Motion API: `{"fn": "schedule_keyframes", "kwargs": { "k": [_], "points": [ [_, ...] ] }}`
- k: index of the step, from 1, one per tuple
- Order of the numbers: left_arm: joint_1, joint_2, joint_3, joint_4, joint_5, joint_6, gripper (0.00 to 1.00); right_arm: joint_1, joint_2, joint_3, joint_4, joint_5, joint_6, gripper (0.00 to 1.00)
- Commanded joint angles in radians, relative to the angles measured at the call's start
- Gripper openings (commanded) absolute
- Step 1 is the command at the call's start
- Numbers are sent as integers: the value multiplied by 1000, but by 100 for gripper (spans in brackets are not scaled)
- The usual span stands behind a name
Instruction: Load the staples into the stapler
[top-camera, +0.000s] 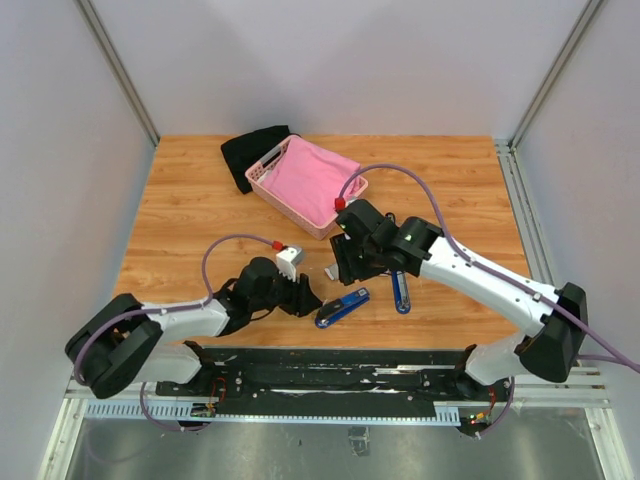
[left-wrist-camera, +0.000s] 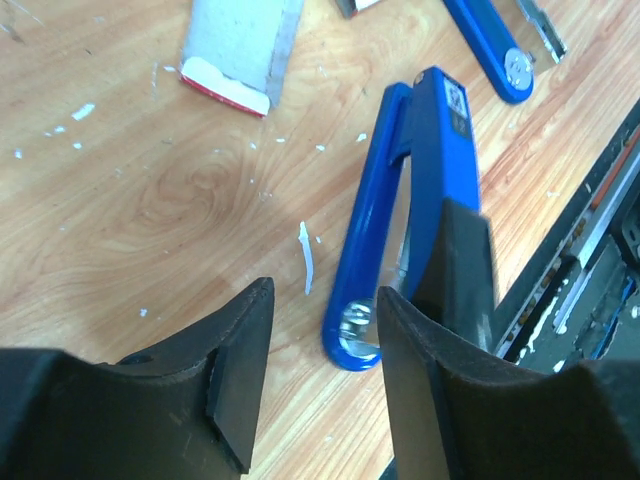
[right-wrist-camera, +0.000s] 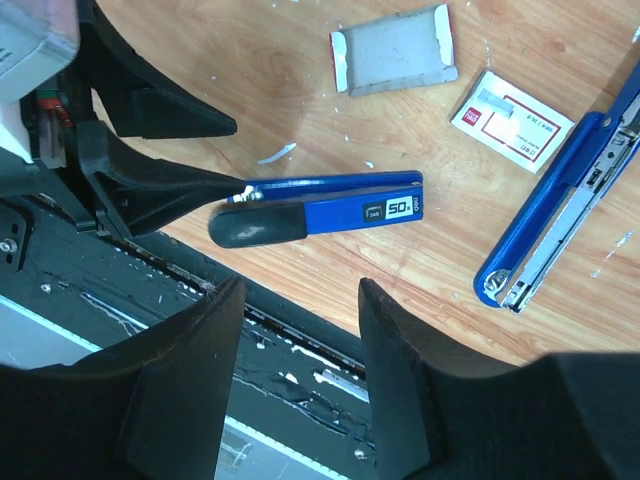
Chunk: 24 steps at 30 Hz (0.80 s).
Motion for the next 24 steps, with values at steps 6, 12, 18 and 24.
{"fn": "schedule_keyframes", "kwargs": {
  "k": [6, 12, 18, 24],
  "points": [
    [-5, -231, -47, -159, -238, 15, 62, -128, -129, -61, 21, 44, -41, 51],
    [-7, -364, -17, -213, -223, 41, 68, -201, -178, -148, 63, -21, -56, 50],
    [-105, -246, 165, -303, -161, 121, 71, -201, -204, -222, 105, -26, -23, 49],
    [-201, -31, 293, -409, -178, 185, 71, -201, -243, -276, 117, -1, 6, 48]
  ]
}}
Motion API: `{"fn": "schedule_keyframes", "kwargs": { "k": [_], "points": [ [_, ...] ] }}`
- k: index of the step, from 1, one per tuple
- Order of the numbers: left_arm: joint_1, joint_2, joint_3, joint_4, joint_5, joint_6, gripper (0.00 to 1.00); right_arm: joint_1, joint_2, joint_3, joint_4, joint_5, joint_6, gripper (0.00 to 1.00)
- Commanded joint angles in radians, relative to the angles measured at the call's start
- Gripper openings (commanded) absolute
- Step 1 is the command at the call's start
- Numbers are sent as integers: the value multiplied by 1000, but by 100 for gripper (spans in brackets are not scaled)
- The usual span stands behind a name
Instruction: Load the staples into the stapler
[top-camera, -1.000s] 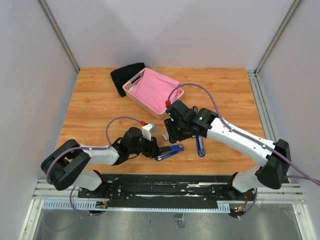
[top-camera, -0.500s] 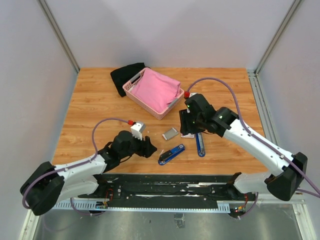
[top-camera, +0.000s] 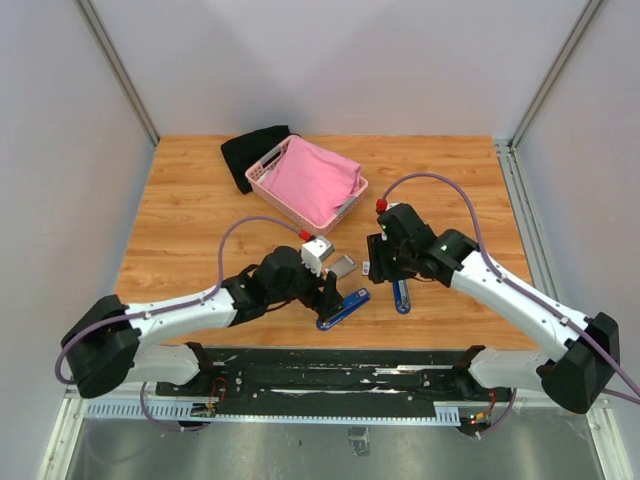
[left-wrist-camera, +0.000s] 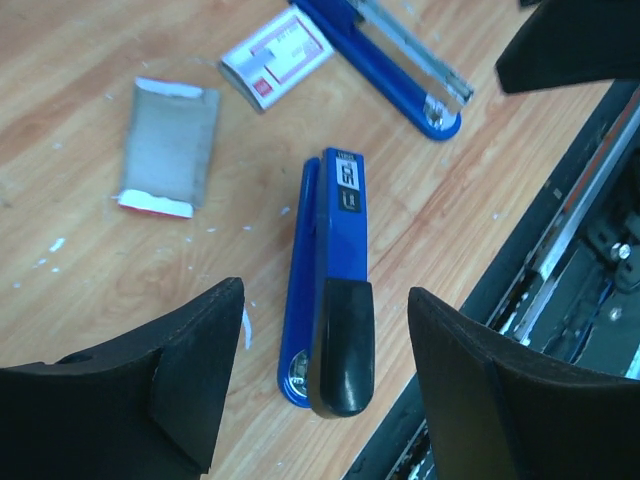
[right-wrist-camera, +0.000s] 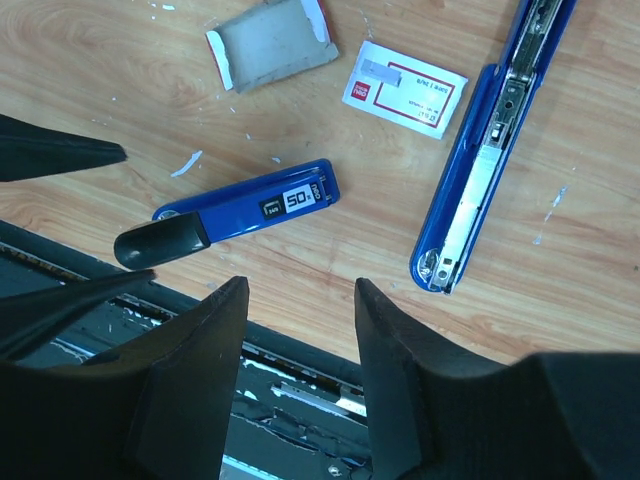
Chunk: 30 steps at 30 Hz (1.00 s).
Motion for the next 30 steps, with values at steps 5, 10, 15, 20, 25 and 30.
{"fn": "schedule_keyframes", "kwargs": {
  "k": [5, 10, 15, 20, 25, 30],
  "points": [
    [-76, 165, 70, -111, 2, 112, 75, -14, -96, -81, 23, 39, 52, 48],
    [-99, 216, 80, -140, 1, 154, 71, -22, -125, -114, 31, 49, 71, 47],
    [-120, 223, 67, -140, -43, 171, 42, -33, -139, -129, 33, 55, 74, 46],
    [-124, 241, 58, -104, -49, 175, 23, -41, -145, -150, 41, 52, 81, 46],
    [-146, 300, 68, -88, -64, 195, 16, -43, -151, -199, 57, 55, 100, 45],
    [-159, 332, 73, -79, -78, 203, 8, -48, -159, -239, 71, 62, 133, 44]
  ]
}}
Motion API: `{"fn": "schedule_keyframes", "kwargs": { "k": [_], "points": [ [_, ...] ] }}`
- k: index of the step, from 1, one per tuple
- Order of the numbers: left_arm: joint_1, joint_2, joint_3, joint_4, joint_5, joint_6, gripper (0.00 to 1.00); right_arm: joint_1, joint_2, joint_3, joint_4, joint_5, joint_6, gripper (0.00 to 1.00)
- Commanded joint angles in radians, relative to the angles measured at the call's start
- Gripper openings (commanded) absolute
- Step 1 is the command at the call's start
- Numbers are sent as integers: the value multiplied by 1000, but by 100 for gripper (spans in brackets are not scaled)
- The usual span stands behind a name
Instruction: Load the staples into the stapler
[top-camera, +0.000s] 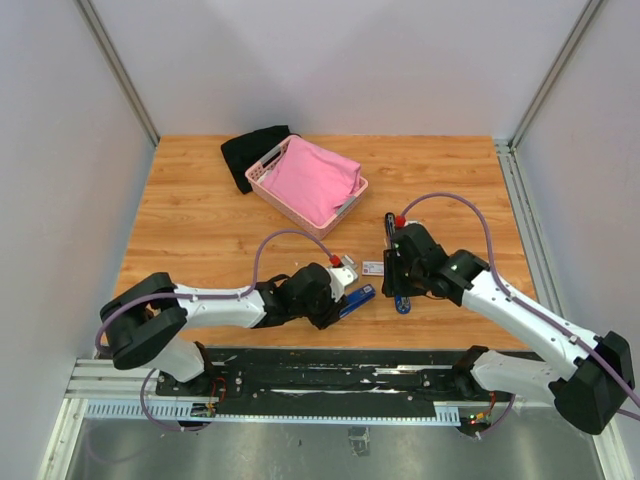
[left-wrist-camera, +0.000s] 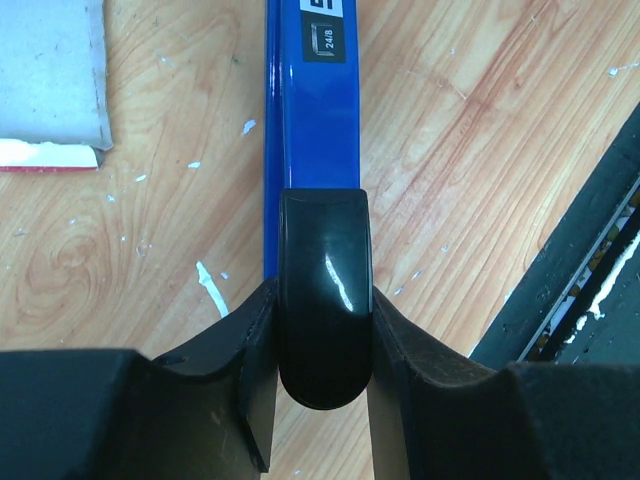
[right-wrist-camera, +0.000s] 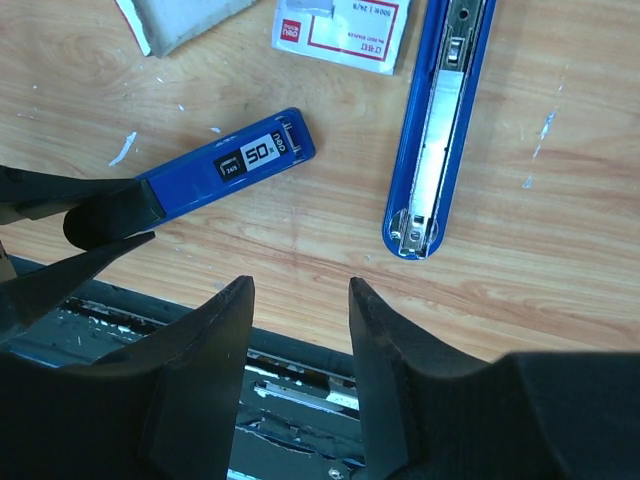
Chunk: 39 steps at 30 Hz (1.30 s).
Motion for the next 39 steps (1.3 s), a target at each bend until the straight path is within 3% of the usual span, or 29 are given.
{"fn": "schedule_keyframes", "kwargs": {
  "k": [1, 4, 10, 12, 18, 26, 39],
  "points": [
    [-16, 31, 1, 0, -16, 15, 5, -23, -22, -34, 21, 33, 51, 44],
    [-14, 7, -18, 41, 4, -16, 0, -81, -47, -80, 73, -21, 87, 48],
    [-13, -93, -101, 161, 76, -79, 0, -304, -153, -289, 377, -387, 173, 63],
    [-13, -145, -131, 191, 75, -94, 0, -337, -168, -317, 414, -422, 186, 68],
    [-11, -241, -166, 196, 65, -113, 0, -348, -138, -316, 385, -465, 138, 69],
    [-10, -343, -189, 215, 60, -174, 0, -347, -13, -308, 436, -656, 98, 68],
    [-8, -449, -189, 238, 29, -245, 0, -347, 37, -361, 573, -739, 236, 68]
  ]
}}
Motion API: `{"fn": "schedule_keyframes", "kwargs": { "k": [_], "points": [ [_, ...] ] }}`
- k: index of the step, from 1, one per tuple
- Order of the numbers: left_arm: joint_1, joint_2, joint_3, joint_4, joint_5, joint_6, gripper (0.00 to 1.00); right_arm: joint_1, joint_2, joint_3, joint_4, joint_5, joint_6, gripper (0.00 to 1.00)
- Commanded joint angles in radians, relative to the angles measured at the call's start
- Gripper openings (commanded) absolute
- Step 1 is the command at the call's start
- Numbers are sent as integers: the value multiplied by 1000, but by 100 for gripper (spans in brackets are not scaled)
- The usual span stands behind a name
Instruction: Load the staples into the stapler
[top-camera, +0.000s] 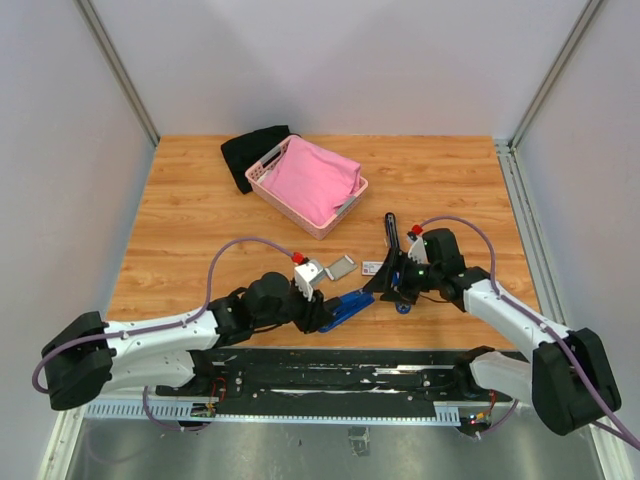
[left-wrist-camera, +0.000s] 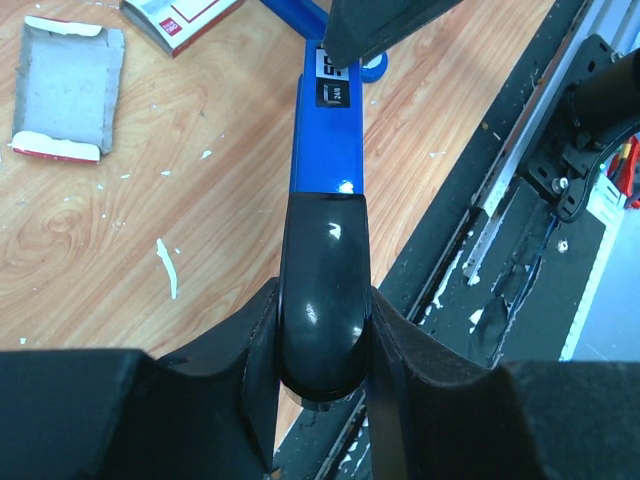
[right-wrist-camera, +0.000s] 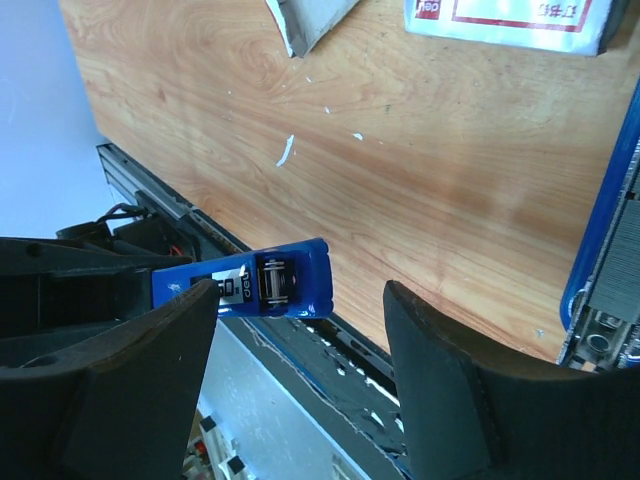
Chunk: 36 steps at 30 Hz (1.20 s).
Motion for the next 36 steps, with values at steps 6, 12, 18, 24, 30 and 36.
{"fn": "schedule_keyframes", "kwargs": {
  "k": [6, 12, 18, 24, 30, 36],
  "points": [
    [-3, -62, 32, 122, -33, -41, 0, -12, 1, -29, 107, -92, 151, 68],
    [-3, -75, 49, 136, -59, -52, 0, -12, -34, -9, 118, -134, 244, 68],
    [-3, -82, 72, 172, -76, -75, 0, -12, -44, 23, 121, -163, 295, 68],
    [-3, -79, 91, 203, -83, -82, 0, -12, -34, 46, 126, -179, 329, 68],
    [-3, -79, 92, 228, -63, -82, 0, -12, -46, 53, 162, -176, 385, 67],
    [-3, -65, 95, 234, -48, -82, 0, -12, -66, 55, 197, -174, 448, 51]
  ]
}}
